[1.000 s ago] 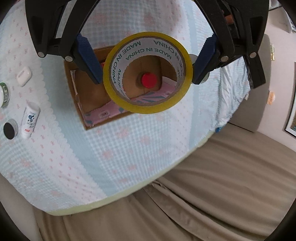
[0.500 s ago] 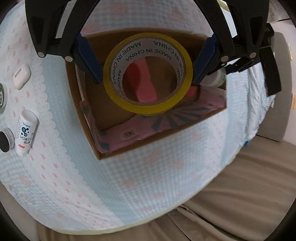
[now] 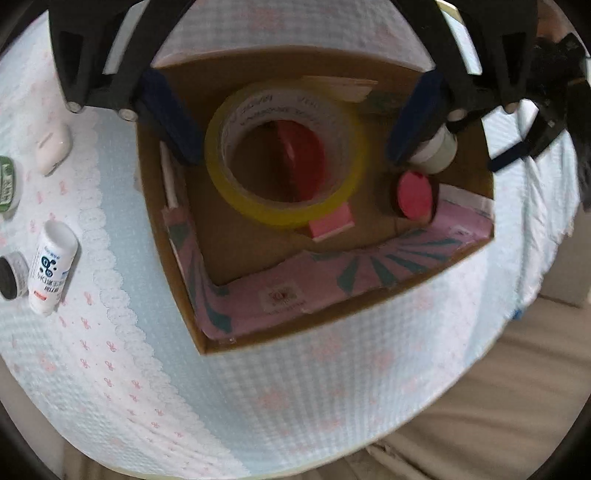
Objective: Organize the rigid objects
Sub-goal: 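Release the jar and tape into the box and lift both tools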
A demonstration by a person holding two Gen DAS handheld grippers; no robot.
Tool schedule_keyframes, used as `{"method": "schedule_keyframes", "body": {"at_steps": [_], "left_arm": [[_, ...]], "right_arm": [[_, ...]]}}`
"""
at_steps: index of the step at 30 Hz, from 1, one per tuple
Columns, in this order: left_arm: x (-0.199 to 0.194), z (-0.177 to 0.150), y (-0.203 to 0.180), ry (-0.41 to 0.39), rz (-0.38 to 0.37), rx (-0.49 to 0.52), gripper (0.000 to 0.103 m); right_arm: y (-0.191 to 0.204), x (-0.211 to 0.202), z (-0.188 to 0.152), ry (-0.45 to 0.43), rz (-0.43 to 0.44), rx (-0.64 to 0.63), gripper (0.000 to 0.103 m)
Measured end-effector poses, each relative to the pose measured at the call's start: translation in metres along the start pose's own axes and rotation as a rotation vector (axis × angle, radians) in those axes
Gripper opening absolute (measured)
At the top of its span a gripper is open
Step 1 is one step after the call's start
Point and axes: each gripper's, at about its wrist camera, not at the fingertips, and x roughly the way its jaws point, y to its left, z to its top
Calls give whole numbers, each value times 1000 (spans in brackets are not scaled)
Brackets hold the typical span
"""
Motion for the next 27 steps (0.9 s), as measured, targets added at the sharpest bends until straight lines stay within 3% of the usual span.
{"method": "schedule_keyframes", "body": {"at_steps": [4,14,27], "left_arm": [[-8,-11,7,-4,-1,-28,103],[-36,-33,16,-47,25,-66,103],[-121,-68,-3,-169,63,-95,103]], "right_arm": [[-4,-13,-3,-76,21,29,103],[8,-32,-7,-105,27,-13,103],[31,-95,-33,-185,17,-96,103]]}}
